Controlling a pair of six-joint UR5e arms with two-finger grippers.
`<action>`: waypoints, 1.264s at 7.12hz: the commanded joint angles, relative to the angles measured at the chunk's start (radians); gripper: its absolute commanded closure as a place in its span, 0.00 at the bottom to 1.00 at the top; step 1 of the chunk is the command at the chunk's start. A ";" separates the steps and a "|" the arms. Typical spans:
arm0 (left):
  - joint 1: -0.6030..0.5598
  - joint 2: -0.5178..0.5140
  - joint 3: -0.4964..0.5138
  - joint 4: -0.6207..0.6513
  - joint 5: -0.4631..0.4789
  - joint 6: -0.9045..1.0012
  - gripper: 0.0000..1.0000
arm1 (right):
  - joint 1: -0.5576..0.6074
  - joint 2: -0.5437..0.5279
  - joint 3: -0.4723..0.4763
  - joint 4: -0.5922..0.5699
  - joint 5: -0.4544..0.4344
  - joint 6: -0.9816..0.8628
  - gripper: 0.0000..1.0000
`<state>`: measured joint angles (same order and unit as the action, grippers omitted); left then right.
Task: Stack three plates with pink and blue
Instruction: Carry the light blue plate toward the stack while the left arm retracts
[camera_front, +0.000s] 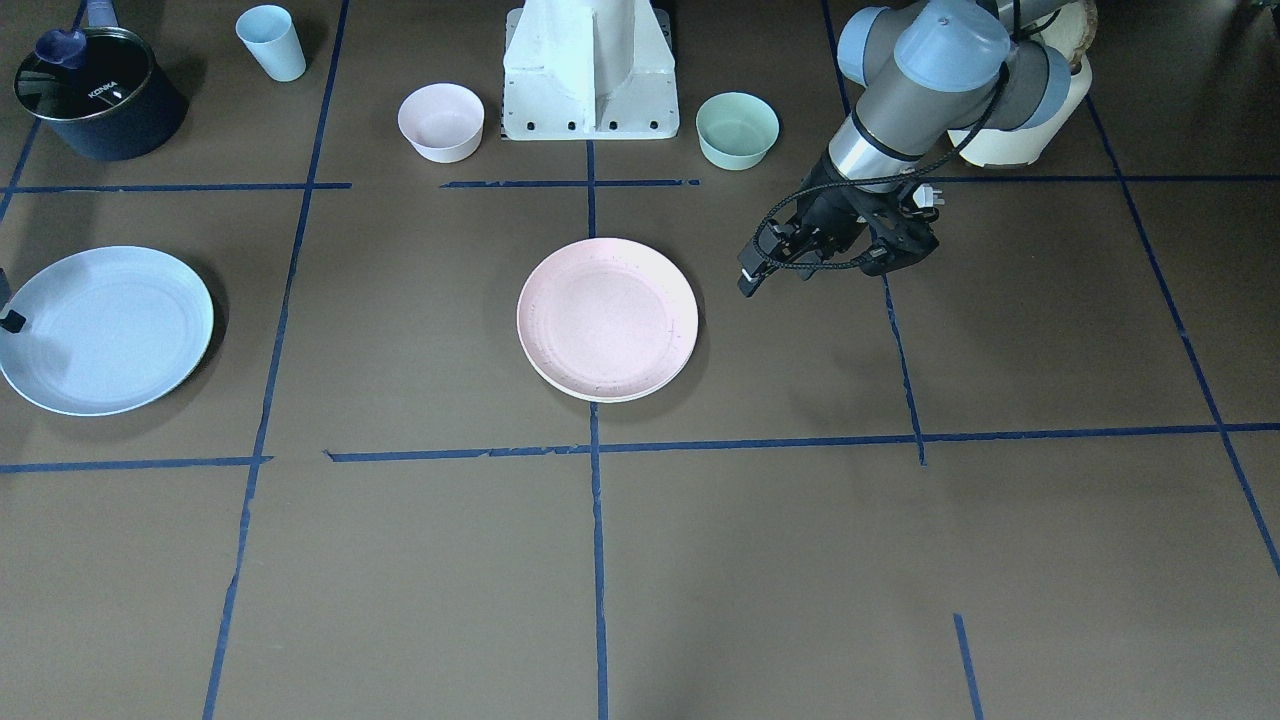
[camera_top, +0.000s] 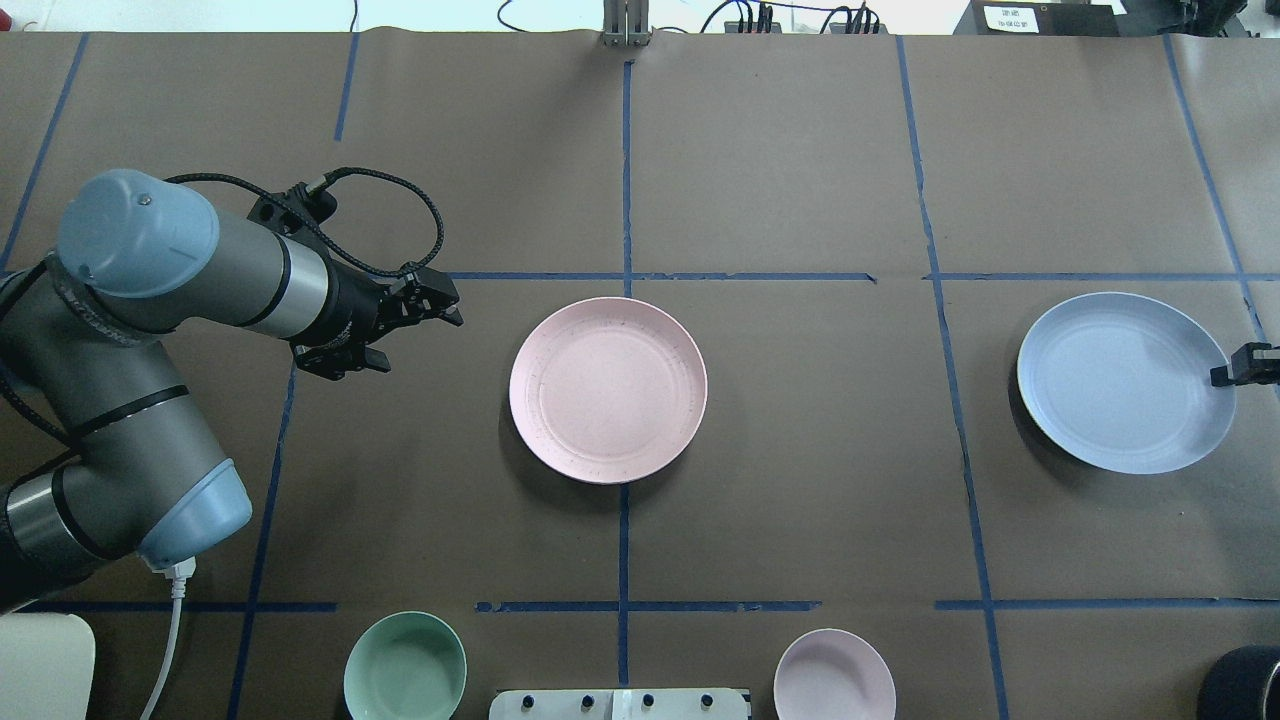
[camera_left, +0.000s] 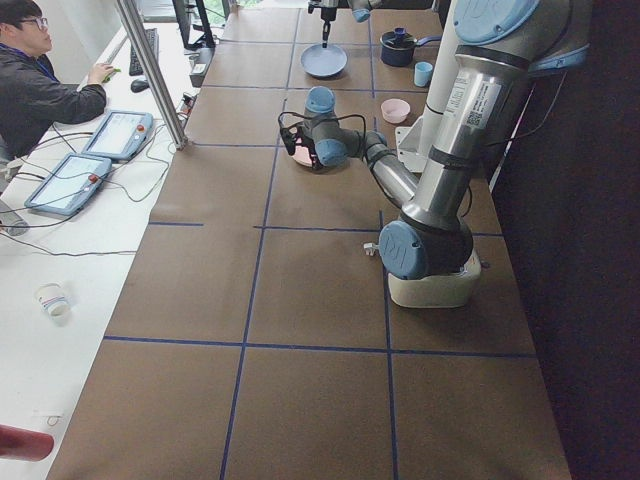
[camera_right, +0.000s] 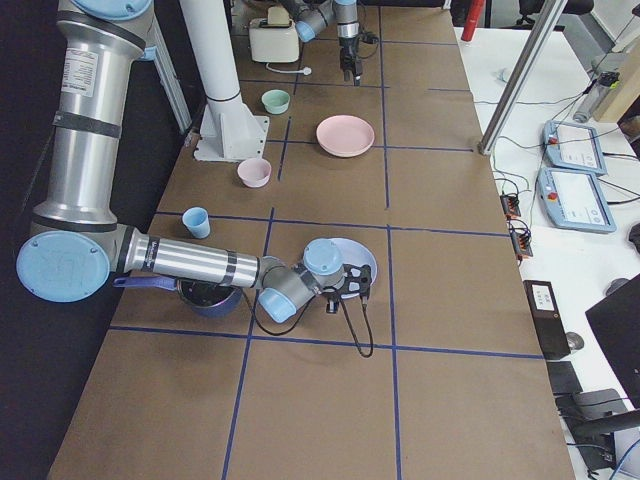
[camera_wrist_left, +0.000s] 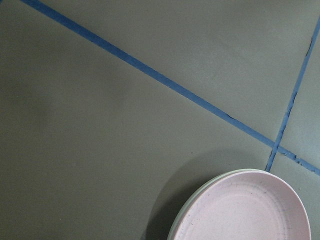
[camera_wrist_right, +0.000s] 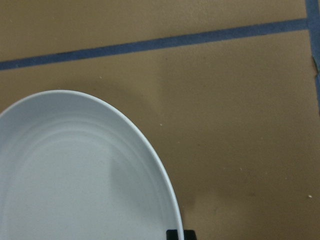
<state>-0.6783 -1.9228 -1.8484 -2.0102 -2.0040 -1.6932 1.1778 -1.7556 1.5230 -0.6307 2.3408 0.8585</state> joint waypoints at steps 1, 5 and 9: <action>-0.006 0.004 0.000 0.001 0.001 0.029 0.00 | 0.068 0.045 0.074 0.013 0.102 0.120 1.00; -0.052 0.042 -0.066 0.254 -0.009 0.391 0.00 | 0.008 0.305 0.075 0.002 0.106 0.403 1.00; -0.254 0.166 -0.100 0.352 -0.154 0.818 0.00 | -0.298 0.543 0.246 -0.422 -0.228 0.458 1.00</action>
<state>-0.8733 -1.7986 -1.9488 -1.6640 -2.1211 -0.9845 0.9849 -1.2806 1.6896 -0.8796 2.2224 1.3130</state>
